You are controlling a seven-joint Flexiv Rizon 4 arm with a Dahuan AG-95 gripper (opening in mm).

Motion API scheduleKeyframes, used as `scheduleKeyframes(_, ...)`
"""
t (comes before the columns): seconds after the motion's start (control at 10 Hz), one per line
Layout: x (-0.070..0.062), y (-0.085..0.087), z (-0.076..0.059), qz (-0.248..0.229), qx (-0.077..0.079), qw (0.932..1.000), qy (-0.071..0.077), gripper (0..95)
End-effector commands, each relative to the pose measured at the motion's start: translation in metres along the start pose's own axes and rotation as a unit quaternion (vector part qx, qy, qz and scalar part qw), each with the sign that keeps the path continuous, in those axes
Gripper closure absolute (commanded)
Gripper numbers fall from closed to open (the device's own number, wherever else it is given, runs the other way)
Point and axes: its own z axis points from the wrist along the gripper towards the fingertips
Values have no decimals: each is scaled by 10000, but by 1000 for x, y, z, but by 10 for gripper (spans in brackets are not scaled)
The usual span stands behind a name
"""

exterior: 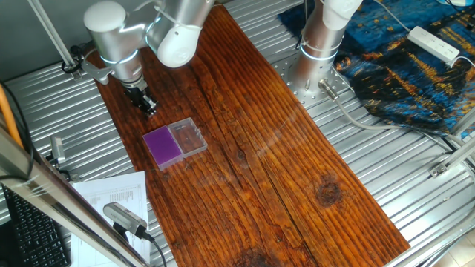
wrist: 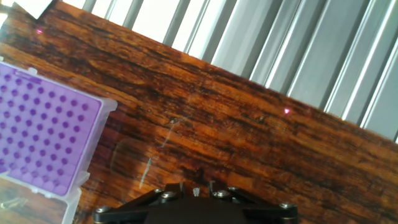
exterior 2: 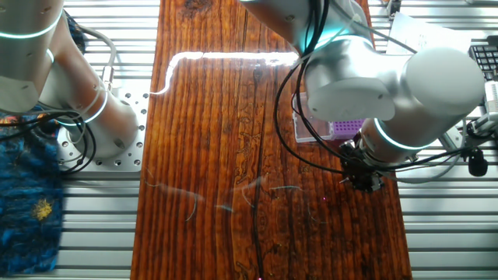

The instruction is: Insert a small pipette tip into the holder for small pipette tips

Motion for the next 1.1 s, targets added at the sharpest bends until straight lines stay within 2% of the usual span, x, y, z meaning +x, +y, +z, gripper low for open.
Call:
scheduleKeyframes(0.1,0,0,1,-66,6,10000,-14,760)
scheduleKeyframes(0.3,0,0,4,-98,12,10000,-9,760)
scheduleKeyframes(0.4,0,0,4,-98,13,10000,-8,950)
scheduleKeyframes(0.9,0,-1,5,-116,9,9999,-24,950)
scheduleKeyframes(1.0,0,-1,5,-129,8,9999,-25,760)
scheduleKeyframes(1.1,0,0,5,-156,11,9999,-24,760)
